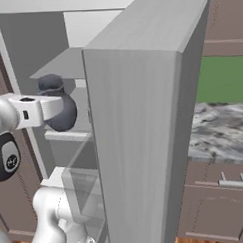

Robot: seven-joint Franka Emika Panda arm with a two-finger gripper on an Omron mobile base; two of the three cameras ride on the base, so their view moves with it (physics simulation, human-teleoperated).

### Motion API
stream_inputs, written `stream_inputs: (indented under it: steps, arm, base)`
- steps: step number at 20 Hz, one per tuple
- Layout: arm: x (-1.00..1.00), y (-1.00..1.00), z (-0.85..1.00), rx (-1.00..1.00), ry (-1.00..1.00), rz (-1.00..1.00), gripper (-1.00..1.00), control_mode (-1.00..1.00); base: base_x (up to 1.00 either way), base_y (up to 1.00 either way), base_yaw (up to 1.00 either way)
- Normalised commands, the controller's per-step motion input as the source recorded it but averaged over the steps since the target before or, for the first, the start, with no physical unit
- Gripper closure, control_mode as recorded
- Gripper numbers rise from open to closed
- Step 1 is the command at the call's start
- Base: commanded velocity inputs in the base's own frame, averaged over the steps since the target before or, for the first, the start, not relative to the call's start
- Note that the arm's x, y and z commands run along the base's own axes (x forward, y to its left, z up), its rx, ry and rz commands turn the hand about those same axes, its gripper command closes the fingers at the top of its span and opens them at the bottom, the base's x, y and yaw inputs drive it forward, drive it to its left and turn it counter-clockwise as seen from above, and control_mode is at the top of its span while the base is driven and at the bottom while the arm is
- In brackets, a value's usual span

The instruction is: Move the bottled drink and potato from the top shelf to the second highest shelf to make space. Then, place the pitcher from the counter on the cleared top shelf.

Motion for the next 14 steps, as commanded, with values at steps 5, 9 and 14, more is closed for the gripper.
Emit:
stream_inputs:
  steps: [5,9,14]
  arm:
    - [0.0,0.0,0.44,-0.02,-0.21,0.0,1.0,-1.0]
    - [0.01,0.0,0.45,0.0,-0.01,0.0,1.0,-1.0]
    - [0.22,0.0,0.43,0.01,0.02,0.0,1.0,-1.0]
  base:
    - [0.0,0.0,0.0]
    - [0.0,0.0,0.0]
    - [0.0,0.0,0.0]
